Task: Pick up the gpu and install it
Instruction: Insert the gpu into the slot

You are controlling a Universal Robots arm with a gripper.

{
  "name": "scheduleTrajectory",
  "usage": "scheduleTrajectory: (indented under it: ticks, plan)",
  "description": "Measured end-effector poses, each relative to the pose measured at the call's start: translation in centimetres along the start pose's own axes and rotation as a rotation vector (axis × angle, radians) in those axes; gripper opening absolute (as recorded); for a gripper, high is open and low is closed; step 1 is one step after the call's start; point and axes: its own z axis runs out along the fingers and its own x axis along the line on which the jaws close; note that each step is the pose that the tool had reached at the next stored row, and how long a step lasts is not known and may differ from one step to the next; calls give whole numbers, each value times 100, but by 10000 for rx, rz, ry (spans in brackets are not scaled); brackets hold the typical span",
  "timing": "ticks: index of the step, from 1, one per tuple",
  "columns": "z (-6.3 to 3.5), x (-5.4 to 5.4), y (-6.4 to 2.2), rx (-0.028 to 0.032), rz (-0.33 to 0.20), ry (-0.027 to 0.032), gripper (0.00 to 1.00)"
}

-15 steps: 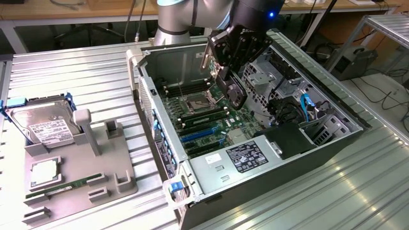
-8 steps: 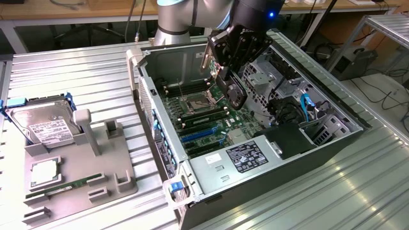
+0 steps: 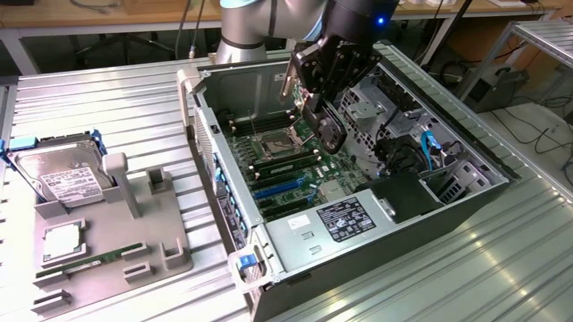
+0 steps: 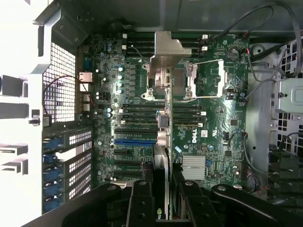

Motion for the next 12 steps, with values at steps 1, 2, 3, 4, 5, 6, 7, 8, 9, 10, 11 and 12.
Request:
scheduleTrajectory:
  ticks: [1, 2, 3, 4, 5, 6, 7, 8, 9, 10, 11, 12]
  plan:
    - [2, 0, 0, 22, -336, 13, 26]
    - [8, -1, -1, 57, -919, 27, 26]
    - [13, -2, -1, 79, -1275, 27, 26]
    - [18, -1, -1, 100, -1590, 25, 26]
    - [23, -2, -1, 117, -1854, 23, 26]
    - [27, -2, -1, 130, -2075, 19, 26]
    - [31, -2, -1, 140, -2235, 17, 26]
    - [34, -2, -2, 149, -2378, 15, 26]
    - [37, -2, -2, 159, -2541, 12, 26]
    - [42, -3, -2, 172, -2758, 9, 26]
    - [44, -3, -2, 179, -2879, 7, 26]
    - [49, -3, -2, 192, -3088, 3, 26]
